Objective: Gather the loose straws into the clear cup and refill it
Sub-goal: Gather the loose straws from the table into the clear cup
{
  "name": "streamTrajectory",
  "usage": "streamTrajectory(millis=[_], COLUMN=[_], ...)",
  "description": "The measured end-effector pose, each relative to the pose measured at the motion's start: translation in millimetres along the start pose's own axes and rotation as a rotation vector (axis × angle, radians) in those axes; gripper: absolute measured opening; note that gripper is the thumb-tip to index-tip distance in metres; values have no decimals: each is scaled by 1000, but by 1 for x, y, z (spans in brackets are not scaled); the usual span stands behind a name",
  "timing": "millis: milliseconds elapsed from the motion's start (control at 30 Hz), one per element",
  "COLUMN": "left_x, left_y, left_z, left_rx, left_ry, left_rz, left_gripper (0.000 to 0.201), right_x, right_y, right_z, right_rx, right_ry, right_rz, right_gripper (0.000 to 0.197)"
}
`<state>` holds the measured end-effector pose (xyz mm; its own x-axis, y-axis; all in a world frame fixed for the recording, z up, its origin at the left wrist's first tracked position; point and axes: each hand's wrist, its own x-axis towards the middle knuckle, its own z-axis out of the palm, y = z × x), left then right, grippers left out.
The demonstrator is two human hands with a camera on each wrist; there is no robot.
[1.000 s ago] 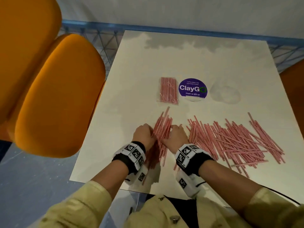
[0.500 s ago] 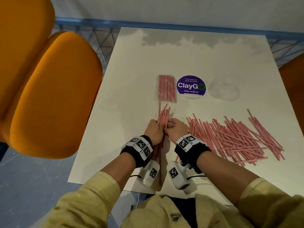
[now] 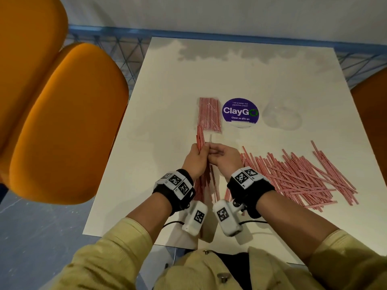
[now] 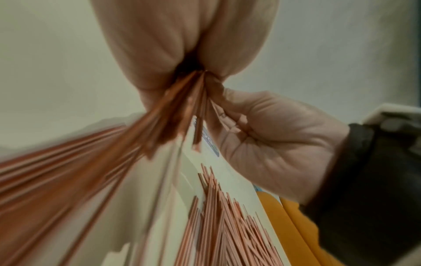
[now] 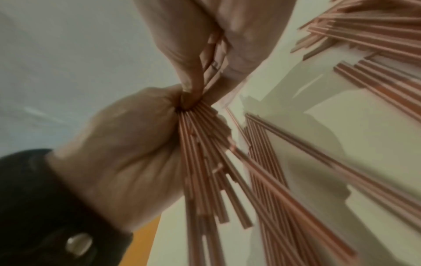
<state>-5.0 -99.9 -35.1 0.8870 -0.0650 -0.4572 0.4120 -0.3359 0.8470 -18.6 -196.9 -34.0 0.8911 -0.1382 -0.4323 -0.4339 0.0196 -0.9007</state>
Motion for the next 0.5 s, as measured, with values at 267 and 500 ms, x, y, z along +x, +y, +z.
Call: streamTrajectory(millis=[267, 500], left_x=[5, 7], left_y=[15, 34], left_z=[-6, -11], left_rx=[-219, -496], left_ry=[157, 234], left_rz=[104, 170], left_gripper=[24, 15], right_x=[-4, -15], right_y=[-11, -10], right_z=[-4, -2], right_rx=[-261, 405], right_ry=[56, -265], right_rz=[-78, 453], right_gripper=[40, 65])
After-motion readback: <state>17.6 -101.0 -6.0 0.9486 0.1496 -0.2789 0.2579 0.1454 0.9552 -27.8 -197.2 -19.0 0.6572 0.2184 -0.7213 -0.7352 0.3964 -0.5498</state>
